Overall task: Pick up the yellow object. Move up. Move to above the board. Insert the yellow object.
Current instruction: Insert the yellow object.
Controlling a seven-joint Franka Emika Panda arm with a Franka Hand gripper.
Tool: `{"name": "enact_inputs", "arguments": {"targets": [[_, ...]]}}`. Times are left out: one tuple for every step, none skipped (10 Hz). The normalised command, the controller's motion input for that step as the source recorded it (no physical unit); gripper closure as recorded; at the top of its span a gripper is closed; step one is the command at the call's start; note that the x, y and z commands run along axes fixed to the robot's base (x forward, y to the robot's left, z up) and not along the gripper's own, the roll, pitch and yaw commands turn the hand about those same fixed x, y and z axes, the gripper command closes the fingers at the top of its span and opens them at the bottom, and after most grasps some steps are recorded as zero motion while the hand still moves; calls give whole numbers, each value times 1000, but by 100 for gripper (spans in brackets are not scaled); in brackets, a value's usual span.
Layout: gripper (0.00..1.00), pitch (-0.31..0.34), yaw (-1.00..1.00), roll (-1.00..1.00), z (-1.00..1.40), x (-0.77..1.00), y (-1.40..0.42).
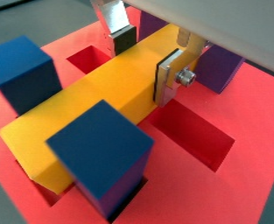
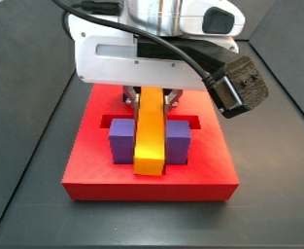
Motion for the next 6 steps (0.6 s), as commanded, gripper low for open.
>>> {"name": "enact_inputs", "arguments": {"targets": [[100, 169, -49, 336, 0, 91, 126], [100, 166, -49, 296, 0, 117, 154], [100, 146, -14, 240, 0, 109, 29], [100, 4, 0, 170, -286, 0, -89], [100, 0, 0, 70, -309, 0, -114], [100, 4, 0, 26, -37, 0, -37]]}}
